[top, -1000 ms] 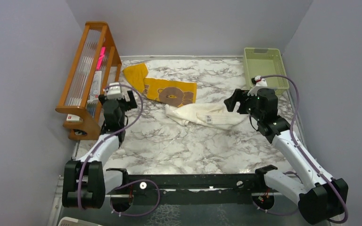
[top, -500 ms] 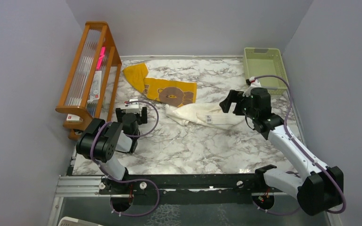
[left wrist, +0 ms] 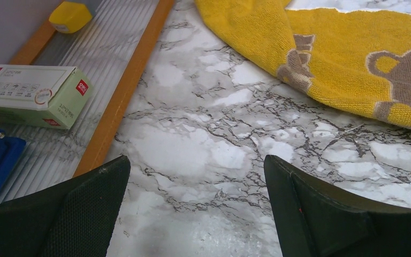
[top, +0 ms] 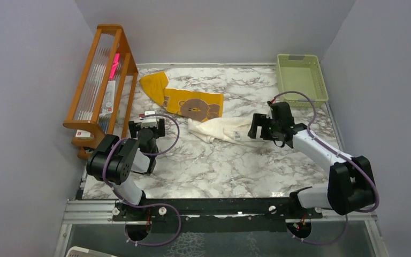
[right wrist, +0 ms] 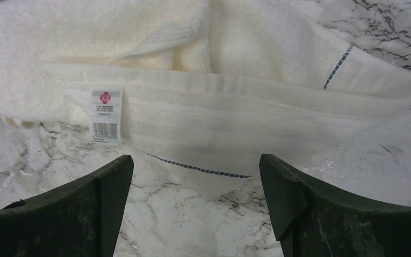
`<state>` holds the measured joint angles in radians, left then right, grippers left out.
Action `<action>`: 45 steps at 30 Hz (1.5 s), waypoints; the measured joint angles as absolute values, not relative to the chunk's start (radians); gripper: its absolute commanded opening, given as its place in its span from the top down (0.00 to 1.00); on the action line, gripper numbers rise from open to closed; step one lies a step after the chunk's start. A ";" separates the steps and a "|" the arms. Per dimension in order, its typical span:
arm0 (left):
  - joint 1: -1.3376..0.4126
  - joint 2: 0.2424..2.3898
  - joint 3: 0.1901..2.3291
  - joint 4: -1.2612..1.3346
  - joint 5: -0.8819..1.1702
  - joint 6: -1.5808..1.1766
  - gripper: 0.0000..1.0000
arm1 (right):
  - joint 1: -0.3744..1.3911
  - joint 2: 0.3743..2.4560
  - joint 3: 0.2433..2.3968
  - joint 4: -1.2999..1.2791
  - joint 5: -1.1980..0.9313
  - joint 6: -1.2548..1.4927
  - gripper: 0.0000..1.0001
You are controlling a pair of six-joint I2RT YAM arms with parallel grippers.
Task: Roll the towels
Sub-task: Pick up the towel at the center of the board, then place the towel at the center of the board.
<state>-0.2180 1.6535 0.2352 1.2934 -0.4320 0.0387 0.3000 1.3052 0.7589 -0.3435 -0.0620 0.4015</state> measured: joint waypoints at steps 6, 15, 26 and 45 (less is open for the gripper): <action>-0.218 1.654 0.235 1.294 -0.435 0.041 0.01 | 0.328 1.452 0.756 -0.339 -0.088 0.378 0.50; -0.218 1.654 0.235 1.294 -0.436 0.041 0.01 | 0.464 1.473 0.808 -0.370 -0.145 0.426 0.99; -0.218 1.654 0.235 1.294 -0.436 0.041 0.01 | 0.538 1.359 1.794 -0.535 -0.185 0.466 0.99; -0.218 1.654 0.235 1.295 -0.436 0.041 0.01 | 0.367 1.343 0.985 -0.529 -0.183 0.528 0.08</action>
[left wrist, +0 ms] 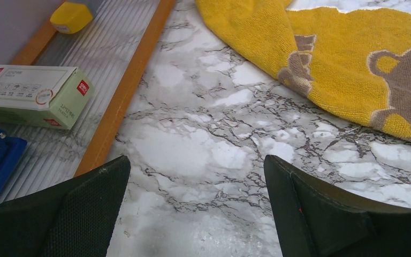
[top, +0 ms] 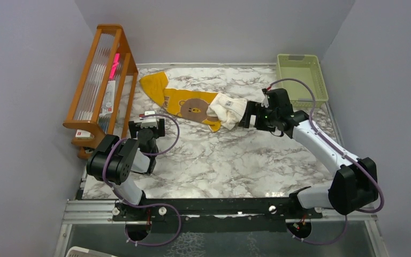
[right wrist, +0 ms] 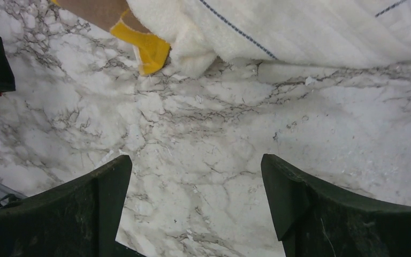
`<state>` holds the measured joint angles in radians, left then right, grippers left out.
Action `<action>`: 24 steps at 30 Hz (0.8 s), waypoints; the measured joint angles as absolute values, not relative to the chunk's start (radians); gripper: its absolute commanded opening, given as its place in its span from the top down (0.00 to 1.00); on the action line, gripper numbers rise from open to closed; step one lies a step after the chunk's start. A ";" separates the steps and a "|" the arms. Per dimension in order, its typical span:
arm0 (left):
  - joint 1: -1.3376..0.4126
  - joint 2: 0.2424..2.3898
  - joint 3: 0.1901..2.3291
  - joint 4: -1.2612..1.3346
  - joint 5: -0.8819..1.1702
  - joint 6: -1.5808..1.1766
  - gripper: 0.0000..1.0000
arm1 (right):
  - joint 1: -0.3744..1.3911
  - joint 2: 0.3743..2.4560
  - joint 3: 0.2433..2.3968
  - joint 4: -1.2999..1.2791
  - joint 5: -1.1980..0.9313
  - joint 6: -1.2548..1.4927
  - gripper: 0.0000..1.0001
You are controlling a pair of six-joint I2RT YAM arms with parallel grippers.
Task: Roll the towels
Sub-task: Place the towel at the center of the board, then move the towel to the corner of the board.
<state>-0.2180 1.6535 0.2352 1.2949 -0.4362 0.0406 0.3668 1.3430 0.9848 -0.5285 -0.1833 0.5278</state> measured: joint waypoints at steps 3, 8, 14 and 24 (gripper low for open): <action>-0.218 1.654 0.235 1.295 -0.436 0.041 0.01 | 0.367 1.342 1.012 -0.517 -0.152 0.475 0.08; -0.218 1.654 0.235 1.295 -0.436 0.041 0.01 | 0.367 1.435 1.046 -0.474 -0.097 0.390 0.12; -0.218 1.654 0.235 1.295 -0.436 0.041 0.01 | 0.430 1.714 1.182 -0.452 -0.015 0.302 0.20; -0.218 1.654 0.235 1.295 -0.436 0.041 0.01 | 0.767 1.930 1.518 -0.453 0.052 0.255 0.92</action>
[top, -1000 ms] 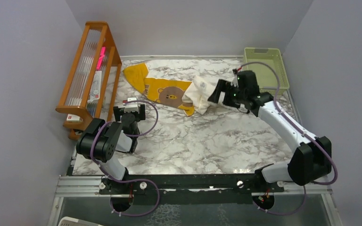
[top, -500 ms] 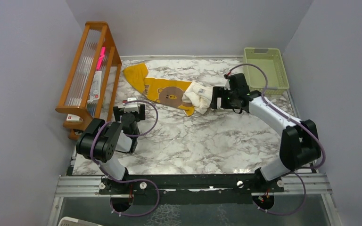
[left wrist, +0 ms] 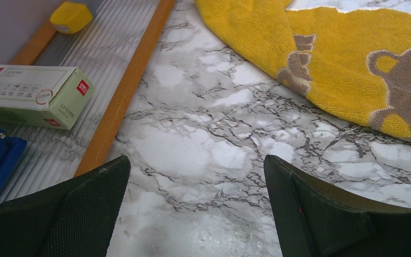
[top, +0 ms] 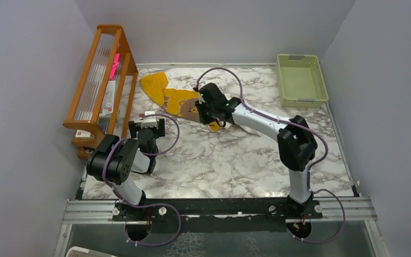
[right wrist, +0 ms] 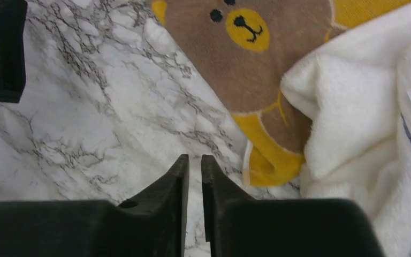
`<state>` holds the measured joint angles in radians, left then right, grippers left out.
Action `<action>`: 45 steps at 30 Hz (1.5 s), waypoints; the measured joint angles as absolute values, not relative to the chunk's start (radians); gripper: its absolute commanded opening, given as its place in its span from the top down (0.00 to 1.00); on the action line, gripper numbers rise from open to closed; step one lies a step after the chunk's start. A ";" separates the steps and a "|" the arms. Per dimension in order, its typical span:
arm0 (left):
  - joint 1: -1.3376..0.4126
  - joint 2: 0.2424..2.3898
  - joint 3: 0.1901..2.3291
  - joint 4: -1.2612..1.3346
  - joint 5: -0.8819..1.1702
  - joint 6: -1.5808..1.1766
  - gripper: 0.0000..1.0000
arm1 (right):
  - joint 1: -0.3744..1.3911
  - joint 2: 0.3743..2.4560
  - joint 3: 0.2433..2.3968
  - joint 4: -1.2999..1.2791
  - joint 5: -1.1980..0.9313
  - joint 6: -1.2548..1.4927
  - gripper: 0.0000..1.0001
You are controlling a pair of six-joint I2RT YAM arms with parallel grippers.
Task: Roll the towels
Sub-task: Move the towel to the corner of the board.
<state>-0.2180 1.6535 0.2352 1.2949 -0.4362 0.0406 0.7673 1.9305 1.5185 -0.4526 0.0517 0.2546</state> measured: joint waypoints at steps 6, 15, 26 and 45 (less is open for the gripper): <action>-0.218 1.654 0.235 1.295 -0.436 0.041 0.01 | 0.777 2.152 1.745 -0.471 0.030 0.252 0.97; -0.218 1.654 0.235 1.295 -0.436 0.041 0.01 | 0.743 2.579 2.297 -0.594 0.026 0.207 0.96; -0.218 1.654 0.235 1.295 -0.436 0.041 0.01 | 0.428 2.730 2.516 -0.523 -0.145 0.288 0.62; -0.218 1.654 0.235 1.295 -0.436 0.041 0.01 | 0.329 1.876 1.541 -0.202 -0.236 0.231 0.31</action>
